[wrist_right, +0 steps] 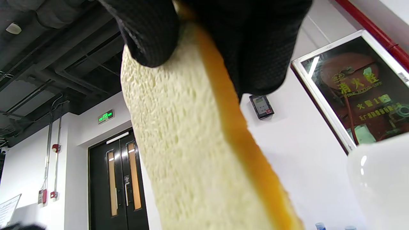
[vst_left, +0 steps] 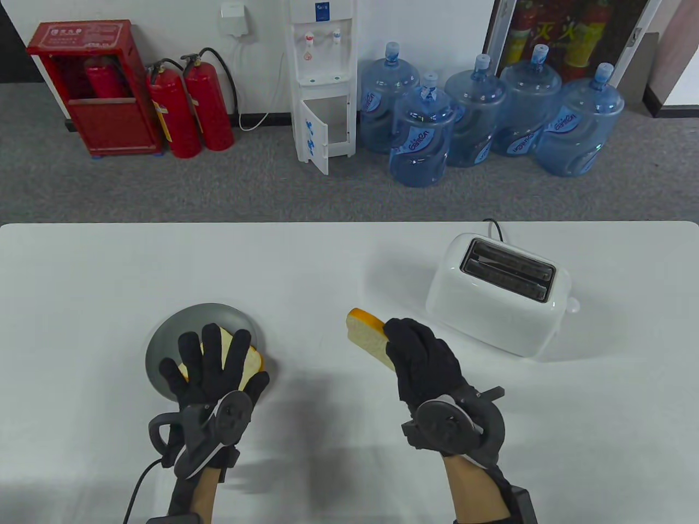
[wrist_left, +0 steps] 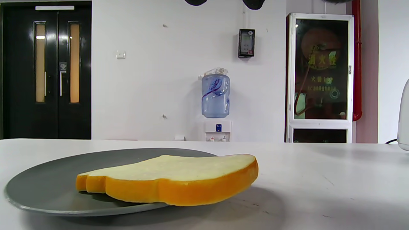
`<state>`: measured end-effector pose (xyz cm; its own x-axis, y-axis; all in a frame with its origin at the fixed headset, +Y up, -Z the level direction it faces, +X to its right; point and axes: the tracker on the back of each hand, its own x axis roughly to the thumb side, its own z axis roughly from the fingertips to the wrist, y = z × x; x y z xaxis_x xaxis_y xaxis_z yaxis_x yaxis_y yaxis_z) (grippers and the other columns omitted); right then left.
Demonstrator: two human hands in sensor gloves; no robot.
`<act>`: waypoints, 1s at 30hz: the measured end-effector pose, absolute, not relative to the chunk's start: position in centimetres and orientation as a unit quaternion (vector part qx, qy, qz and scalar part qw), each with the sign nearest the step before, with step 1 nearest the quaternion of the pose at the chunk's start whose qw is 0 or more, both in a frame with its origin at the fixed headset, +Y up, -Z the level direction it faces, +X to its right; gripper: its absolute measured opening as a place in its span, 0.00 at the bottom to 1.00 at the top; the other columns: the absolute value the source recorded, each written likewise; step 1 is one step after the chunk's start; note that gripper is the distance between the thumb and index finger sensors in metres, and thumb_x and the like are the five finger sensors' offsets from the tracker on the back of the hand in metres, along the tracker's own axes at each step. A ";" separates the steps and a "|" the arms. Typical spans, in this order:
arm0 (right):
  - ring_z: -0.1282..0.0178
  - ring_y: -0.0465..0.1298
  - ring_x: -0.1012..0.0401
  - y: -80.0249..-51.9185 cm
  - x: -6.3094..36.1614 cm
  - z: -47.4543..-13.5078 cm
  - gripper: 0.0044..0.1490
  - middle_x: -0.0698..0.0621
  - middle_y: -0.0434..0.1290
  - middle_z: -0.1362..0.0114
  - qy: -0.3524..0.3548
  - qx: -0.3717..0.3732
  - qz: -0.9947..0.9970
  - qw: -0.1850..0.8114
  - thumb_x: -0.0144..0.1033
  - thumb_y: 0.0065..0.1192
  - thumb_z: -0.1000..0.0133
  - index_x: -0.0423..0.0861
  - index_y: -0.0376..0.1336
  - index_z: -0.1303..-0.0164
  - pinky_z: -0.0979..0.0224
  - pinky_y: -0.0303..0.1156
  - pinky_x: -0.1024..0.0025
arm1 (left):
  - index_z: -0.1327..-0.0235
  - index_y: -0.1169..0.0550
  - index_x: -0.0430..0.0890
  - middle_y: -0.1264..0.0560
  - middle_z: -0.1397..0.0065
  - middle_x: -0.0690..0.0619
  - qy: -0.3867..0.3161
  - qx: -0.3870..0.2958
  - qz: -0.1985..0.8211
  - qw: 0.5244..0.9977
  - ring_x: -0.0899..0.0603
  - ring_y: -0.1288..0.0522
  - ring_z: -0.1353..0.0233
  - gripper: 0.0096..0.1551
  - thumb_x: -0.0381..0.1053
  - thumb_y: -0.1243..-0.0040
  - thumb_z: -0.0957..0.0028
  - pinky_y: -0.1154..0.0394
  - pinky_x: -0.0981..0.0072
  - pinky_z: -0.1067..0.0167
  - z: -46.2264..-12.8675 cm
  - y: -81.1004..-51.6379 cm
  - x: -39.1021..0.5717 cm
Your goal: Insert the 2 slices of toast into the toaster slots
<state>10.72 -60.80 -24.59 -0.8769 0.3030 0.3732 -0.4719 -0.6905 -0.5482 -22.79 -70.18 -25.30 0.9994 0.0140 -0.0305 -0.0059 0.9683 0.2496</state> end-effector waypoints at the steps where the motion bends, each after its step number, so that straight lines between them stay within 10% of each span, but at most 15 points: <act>1: 0.34 0.85 0.59 -60.3 10.9 -24.7 0.35 0.50 0.70 0.22 -0.335 0.126 0.910 0.209 0.39 0.60 0.29 0.66 0.47 0.17 0.25 0.81 0.54 | 0.14 0.49 0.66 0.57 0.08 0.48 0.016 0.125 0.007 0.992 0.31 0.64 0.13 0.43 0.75 0.60 0.43 0.63 0.31 0.26 -25.3 -70.2 -22.8; 16: 0.24 0.79 0.54 -49.4 15.3 -26.5 0.35 0.52 0.65 0.16 -0.377 0.063 0.897 0.223 0.37 0.57 0.27 0.70 0.45 0.18 0.16 0.73 0.48 | 0.14 0.49 0.66 0.58 0.09 0.47 0.015 0.127 0.012 0.992 0.31 0.64 0.14 0.43 0.75 0.60 0.42 0.63 0.32 0.26 -25.4 -70.1 -22.6; 30: 0.11 0.69 0.51 -45.4 21.8 -29.3 0.35 0.55 0.58 0.10 -0.363 -0.019 0.882 0.302 0.37 0.53 0.25 0.74 0.42 0.18 0.07 0.61 0.44 | 0.14 0.50 0.66 0.58 0.09 0.48 0.017 0.114 0.002 0.993 0.31 0.64 0.14 0.43 0.75 0.60 0.42 0.63 0.32 0.26 -25.6 -70.4 -22.8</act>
